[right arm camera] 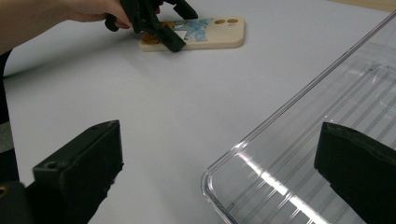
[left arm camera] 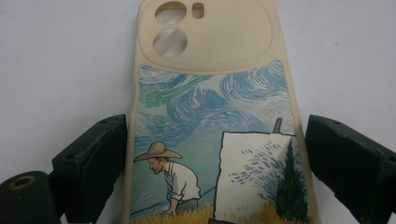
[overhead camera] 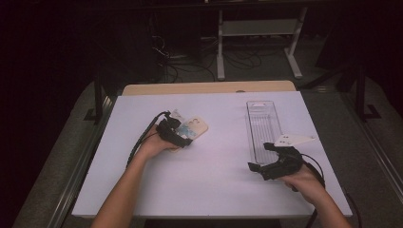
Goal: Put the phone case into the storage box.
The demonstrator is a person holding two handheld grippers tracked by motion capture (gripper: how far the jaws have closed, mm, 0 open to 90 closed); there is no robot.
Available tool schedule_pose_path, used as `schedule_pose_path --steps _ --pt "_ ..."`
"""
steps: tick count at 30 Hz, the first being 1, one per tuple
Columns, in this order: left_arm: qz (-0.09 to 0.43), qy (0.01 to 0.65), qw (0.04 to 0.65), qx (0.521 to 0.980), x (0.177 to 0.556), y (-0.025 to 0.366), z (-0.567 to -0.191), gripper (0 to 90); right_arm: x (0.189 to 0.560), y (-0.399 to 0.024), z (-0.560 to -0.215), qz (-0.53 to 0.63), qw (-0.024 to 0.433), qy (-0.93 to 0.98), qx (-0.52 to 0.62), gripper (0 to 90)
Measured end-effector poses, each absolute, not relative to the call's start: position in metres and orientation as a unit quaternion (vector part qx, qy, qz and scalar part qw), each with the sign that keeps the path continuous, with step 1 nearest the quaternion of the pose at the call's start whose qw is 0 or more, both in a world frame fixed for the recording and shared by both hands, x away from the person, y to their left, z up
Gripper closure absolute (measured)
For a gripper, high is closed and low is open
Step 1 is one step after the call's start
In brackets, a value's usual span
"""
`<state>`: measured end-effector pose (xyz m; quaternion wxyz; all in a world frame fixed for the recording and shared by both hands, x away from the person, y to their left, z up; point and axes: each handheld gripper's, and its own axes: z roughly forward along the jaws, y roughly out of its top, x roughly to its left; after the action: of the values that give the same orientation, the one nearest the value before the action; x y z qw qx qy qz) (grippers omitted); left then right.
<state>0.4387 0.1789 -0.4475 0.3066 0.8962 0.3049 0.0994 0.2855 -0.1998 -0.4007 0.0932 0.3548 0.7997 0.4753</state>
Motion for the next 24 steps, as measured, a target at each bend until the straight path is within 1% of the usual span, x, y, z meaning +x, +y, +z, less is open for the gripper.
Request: schedule_pose_path --steps 3,13,15,24 --pt "0.1 0.31 0.311 0.893 0.4384 0.1794 -0.4476 9.7 0.2855 -0.2001 -0.4008 0.476 0.093 0.799 0.355 0.7" --pt "0.105 0.305 0.317 0.892 0.4371 0.181 -0.4491 9.9 0.2853 -0.1999 -0.4005 0.477 0.095 0.799 0.353 0.7" --pt "0.101 0.312 0.329 0.886 0.4369 0.1803 -0.4501 10.3 0.2851 -0.1999 -0.4005 0.476 0.094 0.799 0.354 0.7" --pt "0.098 0.305 0.326 0.889 0.4381 0.1817 -0.4487 11.2 0.2854 -0.2 -0.4006 0.476 0.094 0.799 0.355 0.7"
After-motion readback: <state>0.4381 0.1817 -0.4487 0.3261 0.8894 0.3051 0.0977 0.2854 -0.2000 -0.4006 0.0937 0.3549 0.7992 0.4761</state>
